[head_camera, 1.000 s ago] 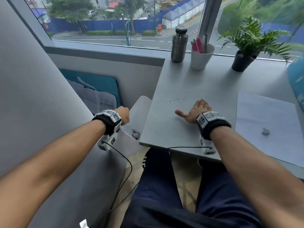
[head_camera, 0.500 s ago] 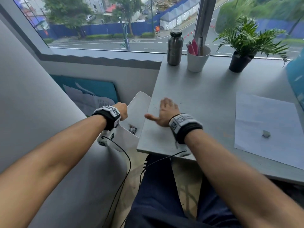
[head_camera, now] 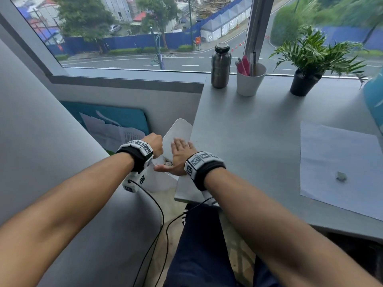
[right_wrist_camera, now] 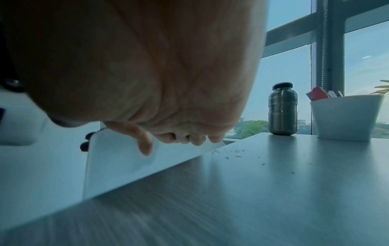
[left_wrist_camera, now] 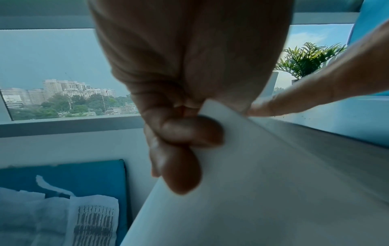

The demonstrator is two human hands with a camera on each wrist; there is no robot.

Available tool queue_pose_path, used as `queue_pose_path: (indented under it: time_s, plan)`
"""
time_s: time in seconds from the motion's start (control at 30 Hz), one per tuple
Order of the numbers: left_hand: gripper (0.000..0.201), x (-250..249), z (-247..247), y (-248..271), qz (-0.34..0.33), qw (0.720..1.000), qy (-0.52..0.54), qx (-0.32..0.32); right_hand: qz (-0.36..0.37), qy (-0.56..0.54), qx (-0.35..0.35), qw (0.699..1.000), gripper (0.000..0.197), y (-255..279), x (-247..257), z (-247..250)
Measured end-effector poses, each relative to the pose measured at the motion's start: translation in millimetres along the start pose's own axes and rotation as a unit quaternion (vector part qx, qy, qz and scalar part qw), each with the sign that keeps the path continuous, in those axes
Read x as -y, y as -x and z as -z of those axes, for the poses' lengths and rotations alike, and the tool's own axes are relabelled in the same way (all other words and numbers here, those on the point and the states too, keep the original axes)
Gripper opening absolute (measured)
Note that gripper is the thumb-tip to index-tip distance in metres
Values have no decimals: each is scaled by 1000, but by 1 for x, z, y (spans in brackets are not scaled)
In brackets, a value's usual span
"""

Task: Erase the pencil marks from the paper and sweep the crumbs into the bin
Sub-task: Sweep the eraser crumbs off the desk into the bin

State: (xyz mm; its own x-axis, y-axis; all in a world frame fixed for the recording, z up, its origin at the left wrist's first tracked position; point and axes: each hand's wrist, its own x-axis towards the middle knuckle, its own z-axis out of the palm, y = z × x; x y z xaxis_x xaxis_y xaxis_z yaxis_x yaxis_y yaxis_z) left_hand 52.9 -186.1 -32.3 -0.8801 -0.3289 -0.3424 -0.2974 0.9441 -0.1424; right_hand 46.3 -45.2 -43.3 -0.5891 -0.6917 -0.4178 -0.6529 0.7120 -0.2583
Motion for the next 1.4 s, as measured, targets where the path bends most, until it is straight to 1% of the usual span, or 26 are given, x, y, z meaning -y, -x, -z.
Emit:
queue_pose_path:
  time_s: [0.07, 0.1, 0.17, 0.27, 0.33, 0.37, 0.4, 0.47, 0.5, 0.53, 0.57, 0.63, 0.7, 0.77, 0.87, 0.9, 0.93, 0.97, 1.0, 1.1, 1.13, 1.17, 1.23, 1.3, 1.37, 1.4]
  plan:
    - [23, 0, 2, 1, -1, 1000, 6, -3, 5, -8, -23, 1000, 118, -1, -6, 7]
    - [23, 0, 3, 2, -1, 1000, 7, -2, -7, -6, -36, 999, 118, 0, -17, 11]
    - [21, -1, 4, 5, -6, 1000, 8, 3, -59, -2, -56, 997, 117, 5, -52, 18]
    - [21, -4, 2, 10, -10, 1000, 5, 9, -143, 9, -33, 989, 117, 18, -103, 23]
    - [22, -5, 0, 10, -12, 1000, 8, 12, -152, 17, -19, 988, 120, 21, -102, 17]
    - [22, -4, 0, 11, -12, 1000, 8, 10, -132, 15, -16, 991, 121, 19, -88, 14]
    - [23, -4, 1, 11, -10, 1000, 6, 8, -92, 23, -12, 995, 121, 16, -69, 10]
    - [23, -2, 1, 12, -5, 1000, 6, 9, 16, 51, 3, 999, 116, 8, -21, -1]
    - [23, 0, 1, 13, -3, 1000, 6, 8, 55, 60, 10, 997, 114, 6, 0, -7]
    - [22, 1, 2, 14, -3, 1000, 4, 5, 70, 62, 14, 996, 113, 4, 16, -11]
    - [22, 1, 2, 15, -4, 1000, 4, 2, 69, 53, 15, 996, 112, 2, 26, -14]
    - [23, 1, -1, 18, -3, 1000, 6, 0, 52, 41, 4, 998, 112, 4, 26, -14]
    - [23, -1, -4, 21, 0, 1000, 7, 1, 24, 41, -35, 998, 112, 13, 2, -8]
    - [24, -3, -5, 24, -3, 1000, 10, 2, -41, 32, -71, 996, 114, 25, -39, 2]
    - [24, -4, -6, 26, -8, 1000, 9, 13, -197, 17, -55, 979, 119, 45, -99, 7]
    - [24, -4, -6, 26, -7, 1000, 7, 13, -239, 9, -46, 970, 123, 49, -105, 5]
    - [24, -4, -5, 26, -8, 1000, 8, 13, -258, -2, -41, 965, 127, 50, -101, 1]
    - [24, -4, -5, 26, -8, 1000, 10, 13, -249, -10, -42, 967, 130, 48, -88, -3]
    - [24, -4, -5, 26, -6, 1000, 12, 12, -215, -12, -46, 976, 131, 42, -69, -8]
    - [25, -4, -8, 29, -2, 1000, 13, 5, -44, -4, -21, 999, 125, 21, 2, -16]
    - [25, -3, -9, 29, -1, 1000, 15, 2, -1, 14, -10, 1000, 121, 17, 21, -16]
    - [26, -2, -10, 30, 1, 1000, 17, -2, 25, 24, -9, 999, 116, 14, 32, -15]
    - [27, 0, -11, 31, 2, 1000, 15, -7, 27, 21, -22, 999, 113, 13, 32, -11]
    - [26, 0, -12, 33, 7, 1000, 14, -5, 2, 30, -43, 999, 113, 19, 11, -5]
    - [25, -1, -11, 36, 6, 1000, 14, 0, -53, 32, -72, 995, 114, 25, -24, 3]
    - [24, -2, -11, 36, 3, 1000, 17, 1, -95, 29, -83, 992, 115, 30, -43, 8]
